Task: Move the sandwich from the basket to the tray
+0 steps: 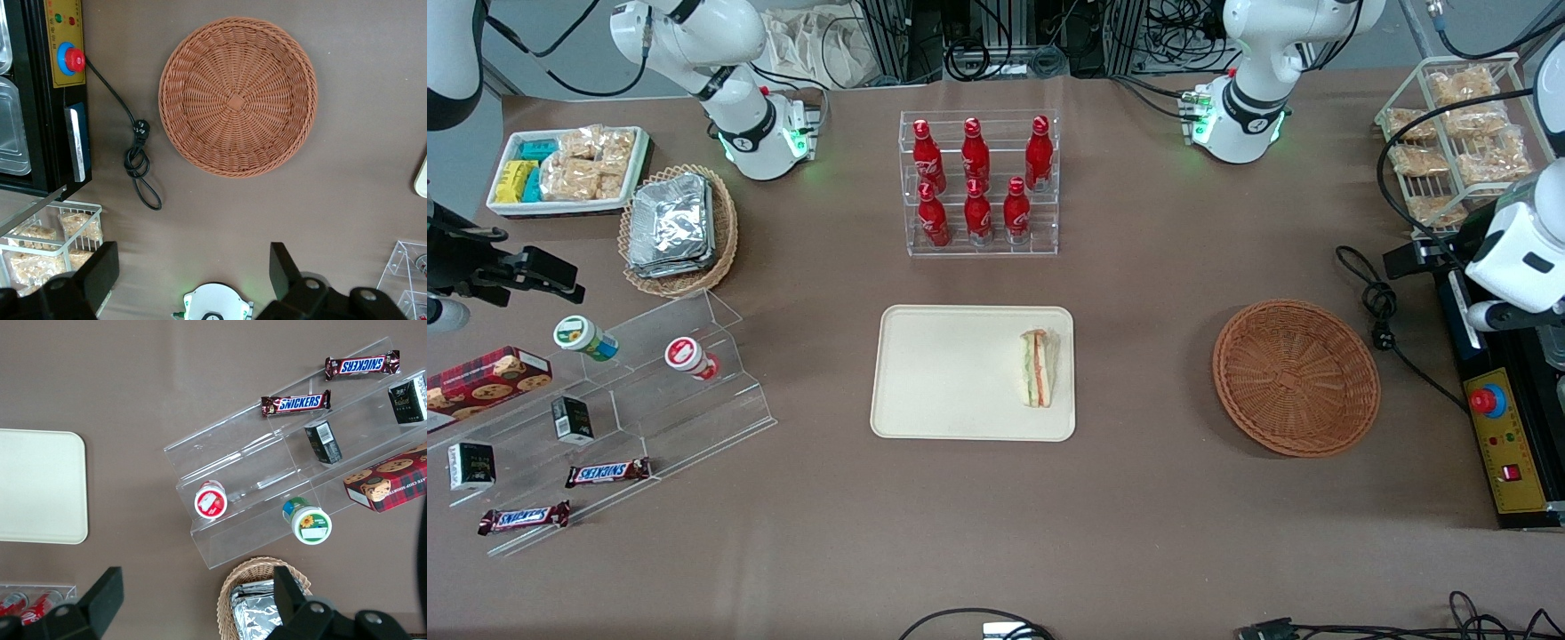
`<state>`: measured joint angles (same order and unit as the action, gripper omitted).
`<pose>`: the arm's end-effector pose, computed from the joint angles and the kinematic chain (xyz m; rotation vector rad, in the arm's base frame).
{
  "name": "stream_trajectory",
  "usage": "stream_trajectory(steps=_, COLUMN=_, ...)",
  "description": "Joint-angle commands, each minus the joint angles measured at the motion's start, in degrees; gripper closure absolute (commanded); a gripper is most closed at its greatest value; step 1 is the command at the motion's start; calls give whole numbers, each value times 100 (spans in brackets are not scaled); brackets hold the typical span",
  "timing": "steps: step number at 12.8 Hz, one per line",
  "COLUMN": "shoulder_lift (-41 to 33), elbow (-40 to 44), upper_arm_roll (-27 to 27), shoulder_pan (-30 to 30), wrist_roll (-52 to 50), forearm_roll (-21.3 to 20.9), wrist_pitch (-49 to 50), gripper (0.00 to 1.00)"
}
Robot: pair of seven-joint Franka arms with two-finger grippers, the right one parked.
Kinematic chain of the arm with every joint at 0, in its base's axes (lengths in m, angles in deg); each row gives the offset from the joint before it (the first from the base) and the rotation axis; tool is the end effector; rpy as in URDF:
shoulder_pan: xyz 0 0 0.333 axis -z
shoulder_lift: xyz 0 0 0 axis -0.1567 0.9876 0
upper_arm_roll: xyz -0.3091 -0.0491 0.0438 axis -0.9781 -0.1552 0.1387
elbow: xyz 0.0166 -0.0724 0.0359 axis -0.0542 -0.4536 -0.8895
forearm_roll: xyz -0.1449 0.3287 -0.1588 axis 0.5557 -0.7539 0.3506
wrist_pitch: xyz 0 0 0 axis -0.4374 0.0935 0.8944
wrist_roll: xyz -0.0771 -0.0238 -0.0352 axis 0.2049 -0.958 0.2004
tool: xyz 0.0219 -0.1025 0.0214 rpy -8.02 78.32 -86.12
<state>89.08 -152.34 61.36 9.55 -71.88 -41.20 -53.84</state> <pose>0.5689 -0.0171 0.5852 -3.0072 -0.1310 0.3218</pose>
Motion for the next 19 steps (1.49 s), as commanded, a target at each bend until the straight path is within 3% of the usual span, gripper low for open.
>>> stream_trajectory(steps=1, shoulder_lift=-563, elbow=-782, upper_arm_roll=143, shoulder_pan=123, wrist_roll=130, forearm_roll=159, wrist_pitch=-517, gripper=0)
stream_trajectory(steps=7, shoulder_lift=-968, elbow=-1477, upper_arm_roll=64, shoulder_pan=114, wrist_roll=183, forearm_roll=493, wrist_pitch=-1308, gripper=0)
stream_trajectory(steps=19, shoulder_lift=-854, elbow=-1381, upper_arm_roll=-103, shoulder_pan=44, wrist_roll=182, forearm_roll=440, wrist_pitch=-1837, gripper=0)
